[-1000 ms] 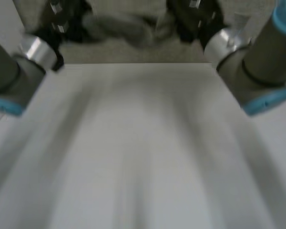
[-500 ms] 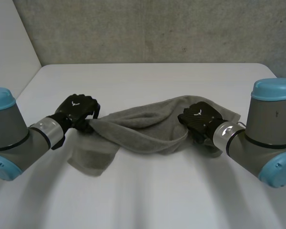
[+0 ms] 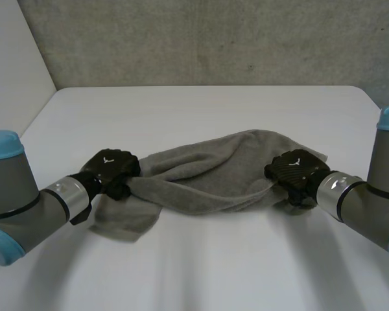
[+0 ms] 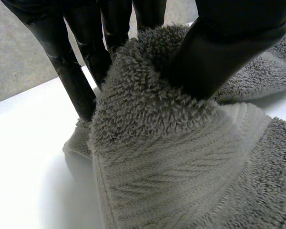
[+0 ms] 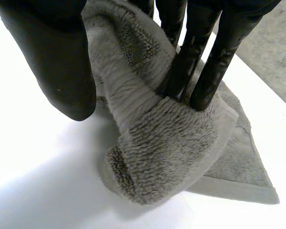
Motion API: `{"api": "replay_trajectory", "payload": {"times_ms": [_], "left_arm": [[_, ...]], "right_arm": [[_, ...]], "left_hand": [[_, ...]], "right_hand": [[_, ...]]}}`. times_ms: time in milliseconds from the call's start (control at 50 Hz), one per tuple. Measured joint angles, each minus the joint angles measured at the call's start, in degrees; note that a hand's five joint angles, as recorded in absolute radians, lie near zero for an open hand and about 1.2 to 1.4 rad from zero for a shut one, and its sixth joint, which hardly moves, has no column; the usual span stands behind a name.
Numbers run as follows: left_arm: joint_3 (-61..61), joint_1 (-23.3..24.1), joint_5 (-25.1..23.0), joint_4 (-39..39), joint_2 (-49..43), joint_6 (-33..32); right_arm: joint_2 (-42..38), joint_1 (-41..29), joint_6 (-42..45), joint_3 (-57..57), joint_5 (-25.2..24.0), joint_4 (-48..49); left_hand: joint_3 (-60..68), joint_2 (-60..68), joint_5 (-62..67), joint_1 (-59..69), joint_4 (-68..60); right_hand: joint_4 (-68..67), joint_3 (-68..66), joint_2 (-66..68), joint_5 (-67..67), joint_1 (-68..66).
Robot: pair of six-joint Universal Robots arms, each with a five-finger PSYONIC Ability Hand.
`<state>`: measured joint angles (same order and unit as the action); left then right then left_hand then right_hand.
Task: Fold the towel.
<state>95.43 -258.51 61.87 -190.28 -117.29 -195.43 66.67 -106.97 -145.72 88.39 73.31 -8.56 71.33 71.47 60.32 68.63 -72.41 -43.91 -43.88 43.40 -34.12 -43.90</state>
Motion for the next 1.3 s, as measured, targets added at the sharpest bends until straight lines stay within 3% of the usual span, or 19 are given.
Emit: {"api": "replay_trajectory", "payload": {"times_ms": [160,320,360,480,580,780,900,1020,1100,1180,1300], "left_arm": [[1.7,0.2,0.0,0.3,1.4,0.0],[2.9,1.0,0.0,0.2,2.1,0.0],[3.1,1.1,0.1,0.2,2.2,0.0],[3.6,1.3,0.1,0.1,2.0,-0.5],[3.5,0.7,0.1,0.4,2.1,-2.8],[-2.6,0.4,0.3,4.2,5.6,-10.4],[-16.5,0.7,1.5,5.3,2.9,-10.9],[-38.4,1.2,4.9,5.9,-4.9,-10.3],[-52.2,1.7,7.7,4.2,-6.3,-5.9],[-54.8,2.1,8.9,0.5,-3.1,-0.6],[-44.2,1.9,8.2,-5.5,2.6,4.3]], "right_arm": [[2.4,0.8,0.0,0.2,-0.5,-3.1],[2.4,0.8,0.1,-1.1,-1.3,-5.3],[2.4,0.8,0.1,-1.2,-1.6,-5.4],[2.2,0.9,0.1,-2.2,-4.3,-5.4],[2.3,0.8,0.1,-3.7,-5.9,-5.6],[2.5,0.2,0.4,-12.6,-7.1,-8.0],[-4.2,0.1,0.6,-28.6,-5.4,-5.6],[-13.7,0.0,0.2,-50.9,-1.2,-1.3],[-16.4,-0.8,-3.0,-64.2,3.6,4.1],[-13.3,-1.6,-7.3,-64.7,5.5,8.9],[-6.0,-2.1,-9.7,-47.8,0.9,14.2]], "left_hand": [[0.0,0.0,0.0,0.0,0.0],[0.0,0.0,0.0,0.0,0.0],[0.0,0.0,0.0,0.0,0.0],[4.3,4.1,3.5,3.3,-4.9],[4.4,4.3,3.5,3.3,-5.3],[4.6,4.3,3.5,3.3,-5.3],[4.8,4.4,3.5,3.3,-5.3],[4.9,4.6,3.7,3.3,-5.3],[5.0,4.7,3.7,3.3,-5.3],[5.1,4.9,4.2,3.3,-5.3],[5.1,5.0,4.4,3.3,-5.5]], "right_hand": [[6.1,5.6,-5.1,7.6,6.2],[4.4,4.4,-4.6,4.3,4.3],[0.6,0.2,-0.3,0.4,0.0],[-30.8,-30.8,30.1,-30.9,-30.8],[-32.5,-31.8,30.1,-31.5,-31.0],[-32.5,-31.9,30.1,-31.5,-31.0],[-32.5,-32.2,30.1,-31.5,-31.0],[-32.5,-32.2,30.1,-31.5,-31.1],[-32.5,-32.2,31.0,-31.5,-31.2],[-32.5,-32.2,31.0,-31.7,-31.2],[-32.5,-32.2,31.0,-31.7,-31.2]]}}
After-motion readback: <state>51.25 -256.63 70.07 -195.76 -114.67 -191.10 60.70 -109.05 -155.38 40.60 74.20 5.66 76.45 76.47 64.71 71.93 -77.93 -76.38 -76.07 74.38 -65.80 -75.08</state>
